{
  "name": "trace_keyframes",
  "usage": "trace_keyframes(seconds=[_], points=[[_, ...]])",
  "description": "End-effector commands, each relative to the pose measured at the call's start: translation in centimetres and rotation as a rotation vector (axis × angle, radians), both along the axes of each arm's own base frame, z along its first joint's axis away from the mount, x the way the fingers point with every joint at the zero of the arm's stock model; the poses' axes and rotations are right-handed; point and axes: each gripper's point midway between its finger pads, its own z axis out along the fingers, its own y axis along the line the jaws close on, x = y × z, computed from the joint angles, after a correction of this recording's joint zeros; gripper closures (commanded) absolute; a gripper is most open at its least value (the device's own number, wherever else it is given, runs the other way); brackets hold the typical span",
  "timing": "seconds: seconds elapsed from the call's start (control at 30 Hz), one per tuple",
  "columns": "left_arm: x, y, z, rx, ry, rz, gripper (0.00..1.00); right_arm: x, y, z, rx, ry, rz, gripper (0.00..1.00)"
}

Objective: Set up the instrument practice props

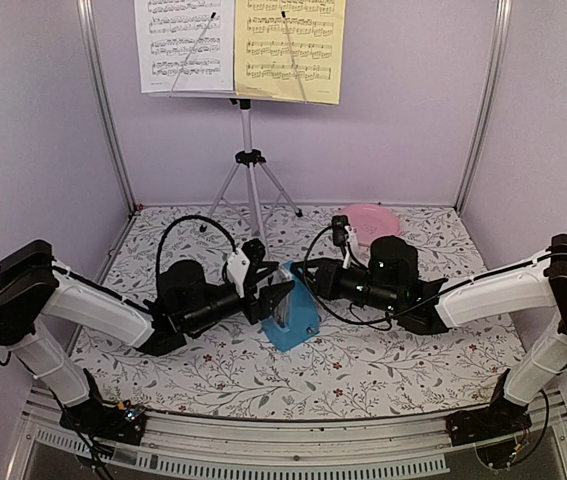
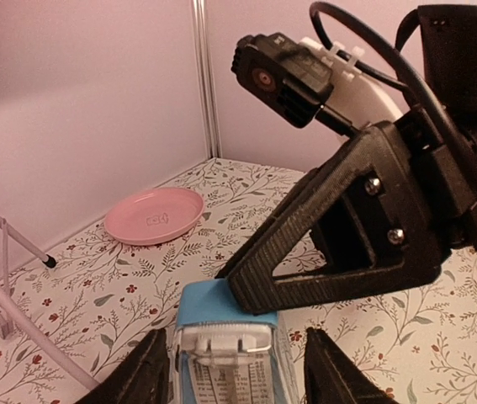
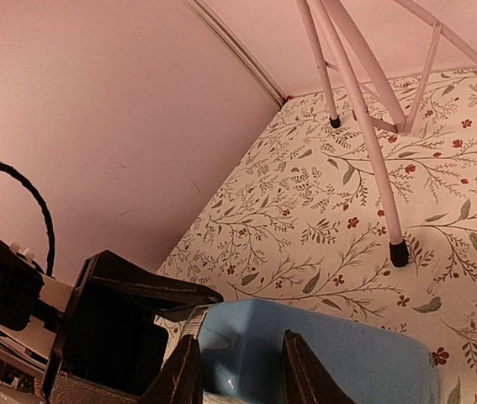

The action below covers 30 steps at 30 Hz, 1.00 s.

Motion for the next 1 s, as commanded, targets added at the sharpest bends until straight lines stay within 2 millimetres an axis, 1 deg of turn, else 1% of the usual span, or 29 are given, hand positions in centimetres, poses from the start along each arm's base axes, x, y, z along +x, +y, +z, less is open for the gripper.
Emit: trace_keyframes(seconds=[0.0,0.07,0.1,0.23,0.3,0.4,0.53,0.67,0.8,0.87,0.97], points=[[0.9,-0.6,-0.5,0.036,0.015,0.033,0.43,-3.0,-7.6,-16.8,-0.531,0.321,-0.069,0.68],[0.7,-0.9,-0.6,0.045,0.014,0.01,0.45,-3.0,-7.7,-16.9,-0.533,0.322,-0.068,0.68],[0.5,-1.1,-0.7,0.05,0.011,-0.011,0.48,-3.0,-7.6,-16.8,-0.532,0.321,-0.068,0.68],[-0.2,-1.1,-0.9,0.06,0.004,-0.051,0.68,-3.0,-7.6,-16.9,-0.535,0.322,-0.069,0.68],[-0.4,-0.8,-1.1,0.064,0.0,-0.05,0.72,-3.1,-7.7,-17.1,-0.54,0.324,-0.069,0.68],[-0.6,-0.2,-1.5,0.077,-0.004,-0.047,0.76,-3.1,-8.0,-17.5,-0.549,0.335,-0.079,0.68],[-1.0,0.6,-2.6,0.099,-0.006,-0.07,0.82,-3.3,-8.6,-18.2,-0.558,0.357,-0.094,0.69],[-1.8,1.0,-3.0,0.096,-0.006,-0.109,0.86,-3.4,-8.9,-18.8,-0.568,0.372,-0.101,0.69],[-3.1,1.0,-2.7,0.072,-0.027,-0.178,0.87,-3.5,-9.0,-19.4,-0.576,0.385,-0.098,0.69],[-3.4,1.0,-2.7,0.064,-0.028,-0.19,0.87,-3.5,-9.0,-19.5,-0.578,0.389,-0.098,0.69],[-3.7,1.7,-1.7,0.026,-0.041,-0.183,0.87,-3.5,-8.9,-19.3,-0.574,0.385,-0.096,0.69]])
